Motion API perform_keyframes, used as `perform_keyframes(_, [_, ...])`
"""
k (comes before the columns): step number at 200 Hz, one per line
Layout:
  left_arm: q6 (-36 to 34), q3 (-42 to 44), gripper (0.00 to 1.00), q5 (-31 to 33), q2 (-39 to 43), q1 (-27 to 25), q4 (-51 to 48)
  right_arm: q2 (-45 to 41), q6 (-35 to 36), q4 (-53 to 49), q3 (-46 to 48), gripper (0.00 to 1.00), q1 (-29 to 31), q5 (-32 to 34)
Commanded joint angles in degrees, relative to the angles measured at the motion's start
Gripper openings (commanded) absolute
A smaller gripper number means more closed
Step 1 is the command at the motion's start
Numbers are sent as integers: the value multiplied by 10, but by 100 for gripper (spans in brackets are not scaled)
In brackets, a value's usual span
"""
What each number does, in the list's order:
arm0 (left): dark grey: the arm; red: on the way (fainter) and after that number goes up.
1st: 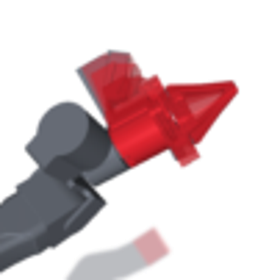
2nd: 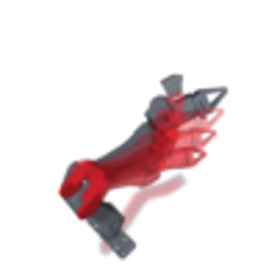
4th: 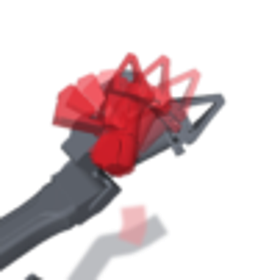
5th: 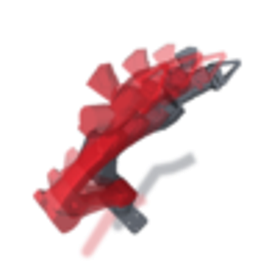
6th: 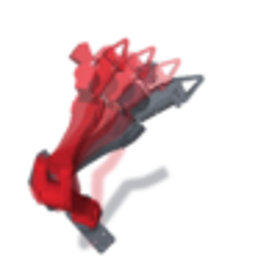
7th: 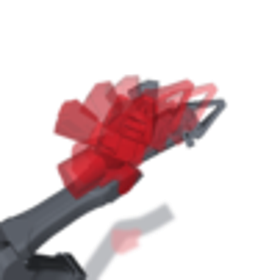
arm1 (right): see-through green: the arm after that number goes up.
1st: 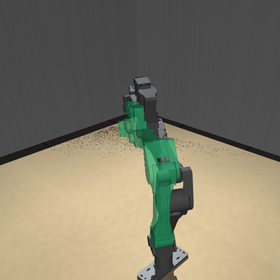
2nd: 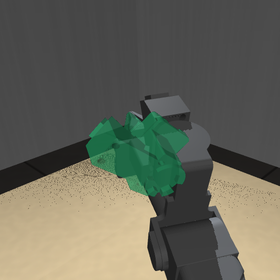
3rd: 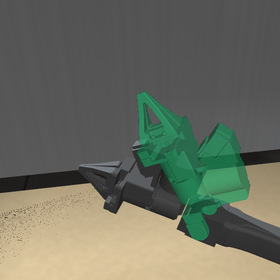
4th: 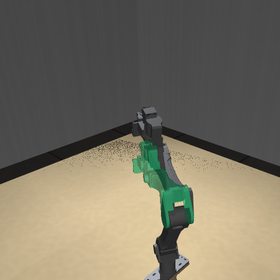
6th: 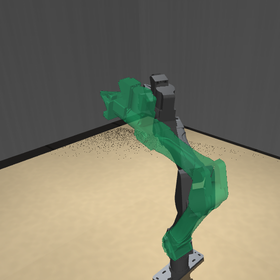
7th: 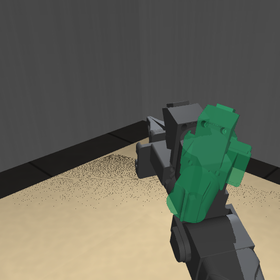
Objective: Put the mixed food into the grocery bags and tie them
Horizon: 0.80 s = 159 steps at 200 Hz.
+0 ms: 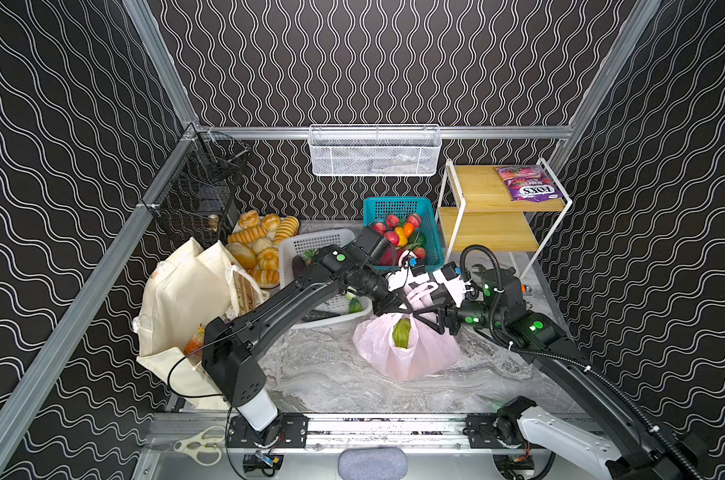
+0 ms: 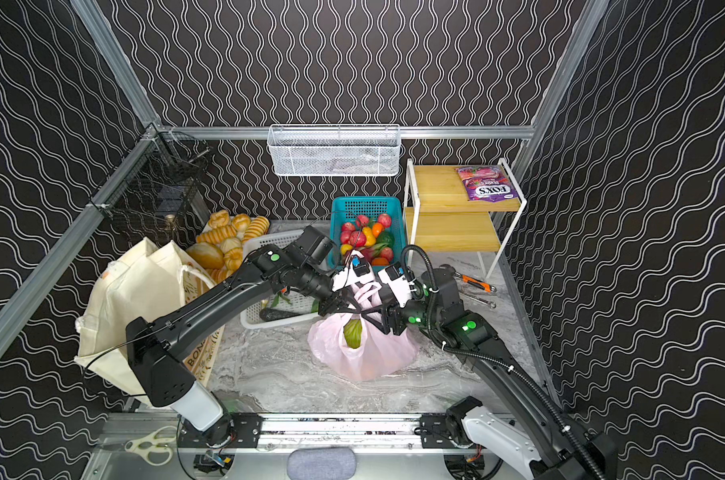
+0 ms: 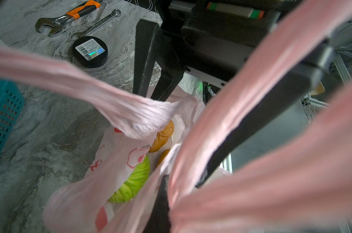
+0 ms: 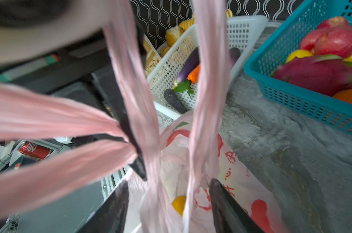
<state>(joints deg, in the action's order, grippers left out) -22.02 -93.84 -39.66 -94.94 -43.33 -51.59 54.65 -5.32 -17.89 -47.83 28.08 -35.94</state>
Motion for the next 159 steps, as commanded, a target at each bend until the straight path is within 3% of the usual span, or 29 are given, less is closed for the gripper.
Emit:
perform_keyframes(1, [-22, -12, 0, -13, -8, 1, -16, -8, -30, 63, 13, 68, 1, -43])
perform_keyframes(18, [-35, -23, 0, -8, -17, 1, -38, -10, -51, 103, 25, 69, 1, -62])
perform_keyframes(66, [-40, -9, 1, -8, -6, 1, -30, -8, -98, 173, 50, 70, 1, -32])
perform_keyframes(134, [-59, -28, 5, -8, -22, 1, -63, -4, -173, 282, 85, 63, 0, -46])
perform_keyframes(159, [-61, -28, 6, -10, -19, 2, -65, 0, -184, 294, 88, 54, 0, -47])
